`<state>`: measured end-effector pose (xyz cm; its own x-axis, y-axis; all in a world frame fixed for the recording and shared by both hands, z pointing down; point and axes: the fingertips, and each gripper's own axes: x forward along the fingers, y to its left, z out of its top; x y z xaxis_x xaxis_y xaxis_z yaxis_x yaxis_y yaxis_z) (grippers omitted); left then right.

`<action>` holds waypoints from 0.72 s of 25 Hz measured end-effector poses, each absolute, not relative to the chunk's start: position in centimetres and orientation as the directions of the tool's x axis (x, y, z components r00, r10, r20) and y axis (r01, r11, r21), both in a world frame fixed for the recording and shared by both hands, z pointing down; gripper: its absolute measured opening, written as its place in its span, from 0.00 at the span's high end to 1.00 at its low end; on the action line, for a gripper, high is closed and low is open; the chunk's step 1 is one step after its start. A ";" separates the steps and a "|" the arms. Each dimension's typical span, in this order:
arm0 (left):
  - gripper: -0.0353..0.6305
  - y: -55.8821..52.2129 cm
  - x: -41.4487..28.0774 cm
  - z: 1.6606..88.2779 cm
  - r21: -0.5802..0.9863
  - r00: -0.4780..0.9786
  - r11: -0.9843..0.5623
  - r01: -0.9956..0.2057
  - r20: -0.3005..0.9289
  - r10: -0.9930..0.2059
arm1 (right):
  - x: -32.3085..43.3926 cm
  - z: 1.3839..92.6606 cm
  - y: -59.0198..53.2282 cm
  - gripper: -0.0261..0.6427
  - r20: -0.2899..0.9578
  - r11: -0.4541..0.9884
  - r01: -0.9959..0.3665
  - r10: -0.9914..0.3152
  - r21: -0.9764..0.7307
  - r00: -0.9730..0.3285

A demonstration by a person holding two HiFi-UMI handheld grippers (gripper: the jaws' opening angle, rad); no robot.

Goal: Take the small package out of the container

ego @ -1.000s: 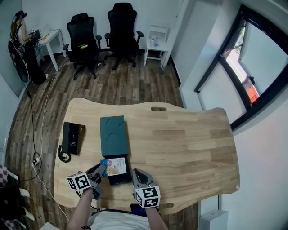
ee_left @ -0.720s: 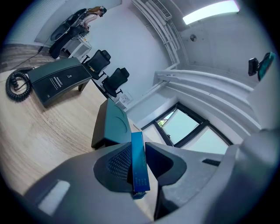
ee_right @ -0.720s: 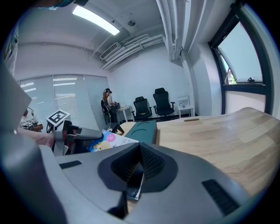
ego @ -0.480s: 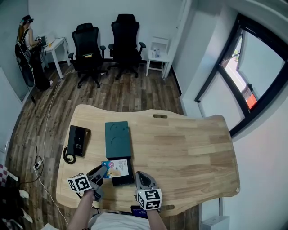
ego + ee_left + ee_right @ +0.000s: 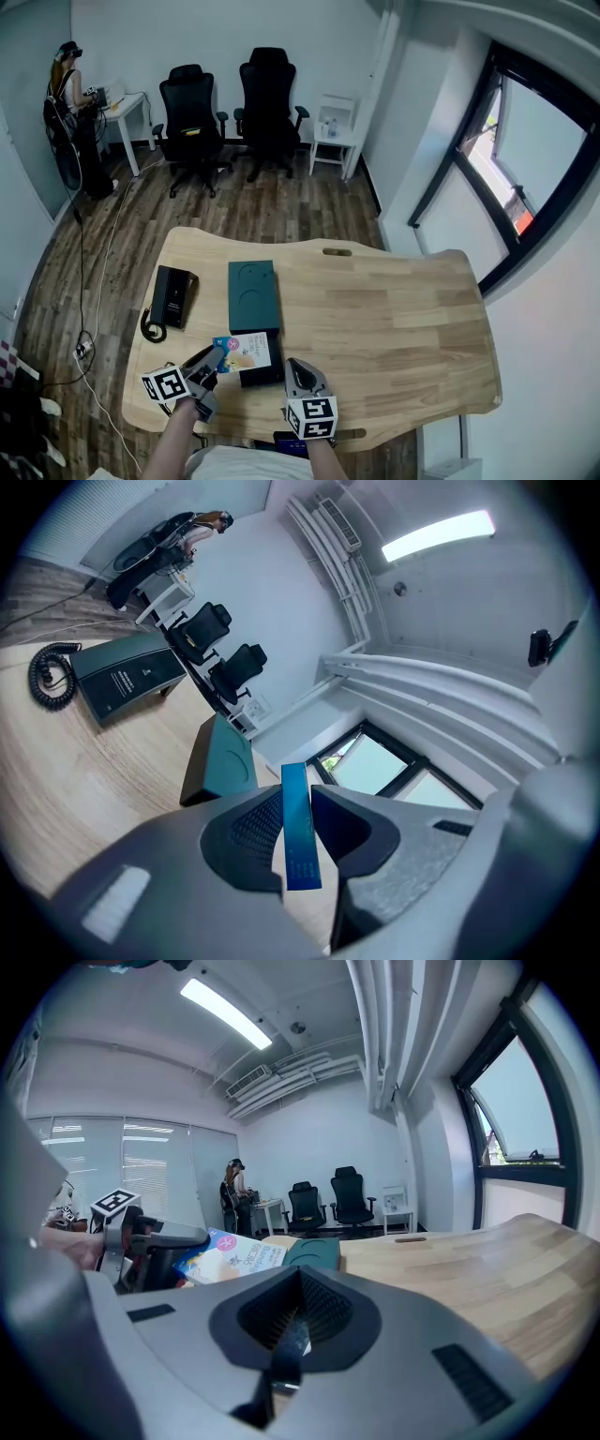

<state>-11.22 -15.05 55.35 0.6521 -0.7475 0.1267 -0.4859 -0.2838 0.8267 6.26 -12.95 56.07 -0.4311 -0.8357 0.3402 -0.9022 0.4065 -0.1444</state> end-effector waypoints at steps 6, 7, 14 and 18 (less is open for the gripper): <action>0.80 -14.6 -12.1 54.1 0.845 0.641 -0.297 -0.444 0.069 -0.764 | 5.9 55.4 -12.2 0.96 0.321 0.406 -0.903 -0.844 -0.140 -0.429; 0.80 -14.5 -12.2 54.0 0.844 0.639 -0.295 -0.448 0.072 -0.766 | 5.9 55.3 -12.1 0.96 0.320 0.404 -0.904 -0.845 -0.139 -0.427; 0.80 -13.8 -12.5 53.6 0.846 0.643 -0.293 -0.446 0.075 -0.763 | 5.5 55.2 -11.7 0.96 0.325 0.411 -0.903 -0.843 -0.125 -0.429; 0.80 -13.4 -12.7 53.9 0.861 0.649 -0.291 -0.417 0.058 -0.759 | 5.1 55.2 -11.4 0.96 0.326 0.420 -0.899 -0.838 -0.128 -0.438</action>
<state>-12.71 -13.42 53.87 0.6486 -0.7589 0.0576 -0.4168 -0.2908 0.8612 5.11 -11.41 55.22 -0.4375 -0.8382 0.3256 -0.8987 0.4195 -0.1278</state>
